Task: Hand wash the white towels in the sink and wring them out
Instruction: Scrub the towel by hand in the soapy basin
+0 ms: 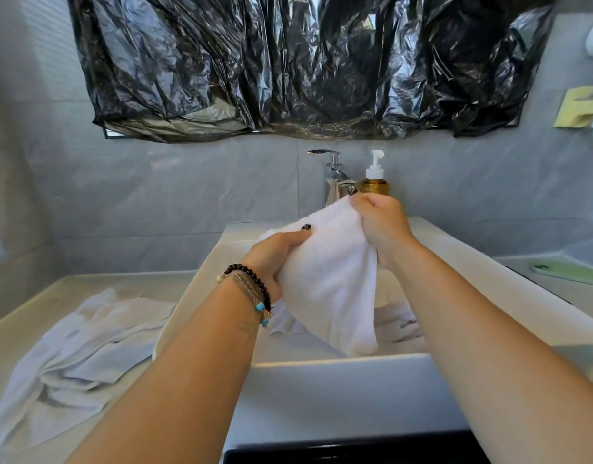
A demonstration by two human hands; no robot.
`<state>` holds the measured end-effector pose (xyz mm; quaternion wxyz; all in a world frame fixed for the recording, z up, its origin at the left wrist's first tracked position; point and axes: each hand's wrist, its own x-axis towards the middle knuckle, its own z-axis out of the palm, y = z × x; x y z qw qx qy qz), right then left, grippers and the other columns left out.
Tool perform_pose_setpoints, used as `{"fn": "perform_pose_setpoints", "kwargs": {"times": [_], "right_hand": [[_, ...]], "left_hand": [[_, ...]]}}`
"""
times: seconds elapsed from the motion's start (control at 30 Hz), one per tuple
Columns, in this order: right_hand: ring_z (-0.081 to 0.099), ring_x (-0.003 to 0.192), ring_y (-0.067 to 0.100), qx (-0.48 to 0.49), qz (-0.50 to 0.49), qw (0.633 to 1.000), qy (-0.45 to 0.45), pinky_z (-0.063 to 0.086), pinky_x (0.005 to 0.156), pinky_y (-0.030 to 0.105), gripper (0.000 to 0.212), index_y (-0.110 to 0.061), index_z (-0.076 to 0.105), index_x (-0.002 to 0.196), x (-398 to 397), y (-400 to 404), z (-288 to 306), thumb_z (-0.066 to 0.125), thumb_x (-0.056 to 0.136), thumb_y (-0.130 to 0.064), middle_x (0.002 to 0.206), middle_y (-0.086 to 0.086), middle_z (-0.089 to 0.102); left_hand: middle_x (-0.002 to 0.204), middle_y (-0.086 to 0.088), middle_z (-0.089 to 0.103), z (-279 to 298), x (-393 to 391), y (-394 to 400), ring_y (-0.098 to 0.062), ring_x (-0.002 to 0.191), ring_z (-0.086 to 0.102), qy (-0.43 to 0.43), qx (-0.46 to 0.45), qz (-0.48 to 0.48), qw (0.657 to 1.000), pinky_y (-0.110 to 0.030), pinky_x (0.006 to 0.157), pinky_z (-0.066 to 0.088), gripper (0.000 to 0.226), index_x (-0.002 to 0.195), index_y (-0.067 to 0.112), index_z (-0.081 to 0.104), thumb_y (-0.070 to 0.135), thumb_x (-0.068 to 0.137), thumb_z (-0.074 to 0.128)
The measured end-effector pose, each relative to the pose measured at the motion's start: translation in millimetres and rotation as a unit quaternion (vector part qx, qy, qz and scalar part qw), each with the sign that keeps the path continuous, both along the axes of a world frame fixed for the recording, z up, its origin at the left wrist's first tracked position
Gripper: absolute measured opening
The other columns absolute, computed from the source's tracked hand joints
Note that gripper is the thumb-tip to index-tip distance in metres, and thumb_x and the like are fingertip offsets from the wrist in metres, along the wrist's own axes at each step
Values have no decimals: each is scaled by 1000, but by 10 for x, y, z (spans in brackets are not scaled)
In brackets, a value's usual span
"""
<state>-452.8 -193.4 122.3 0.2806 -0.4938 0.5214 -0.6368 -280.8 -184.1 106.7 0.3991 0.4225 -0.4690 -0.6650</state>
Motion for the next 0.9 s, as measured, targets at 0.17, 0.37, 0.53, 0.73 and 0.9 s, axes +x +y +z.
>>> {"fn": "perform_pose_setpoints", "kwargs": {"times": [0.17, 0.37, 0.53, 0.73, 0.9], "right_hand": [[45, 71, 20, 9, -105, 988, -110, 34, 63, 28, 24, -10, 58, 74, -166, 11, 32, 53, 94, -24, 74, 7, 50], [56, 80, 18, -12, 53, 993, -102, 45, 78, 32, 18, -20, 62, 88, 82, 61, -48, 50, 96, -9, 88, 4, 59], [30, 57, 6, -76, 23, 995, 56, 25, 49, 16, 32, -20, 45, 67, 300, 184, -129, 50, 99, -18, 63, -6, 36], [30, 54, 7, -148, 11, 969, 199, 24, 52, 24, 42, -24, 32, 60, 593, 318, -240, 48, 99, -20, 54, -10, 31], [34, 55, 17, -76, -59, 978, 186, 25, 53, 32, 51, -17, 35, 52, 619, 183, -74, 42, 101, -24, 52, 0, 36]], "left_hand": [[115, -14, 72, -104, 133, 34, -34, 113, 66, -69, 63, -83, 992, -48, 103, 48, 42, 115, 15, 73, 39, 81, 73], [111, -13, 72, -132, 52, 109, -29, 102, 66, -141, 18, -108, 984, -40, 100, 50, 22, 98, 12, 73, 29, 94, 59], [119, -17, 68, -136, 38, -40, -29, 105, 65, 20, -9, 92, 996, -39, 84, 53, 33, 123, 6, 60, 30, 104, 47], [107, -15, 73, -56, 0, 2, -26, 95, 71, 102, -26, 37, 994, -37, 82, 55, 49, 112, 8, 71, 50, 99, 48], [88, -17, 70, -64, -190, 93, -31, 83, 70, 58, -85, 77, 992, -44, 81, 56, 25, 97, 11, 68, 33, 85, 66]]}}
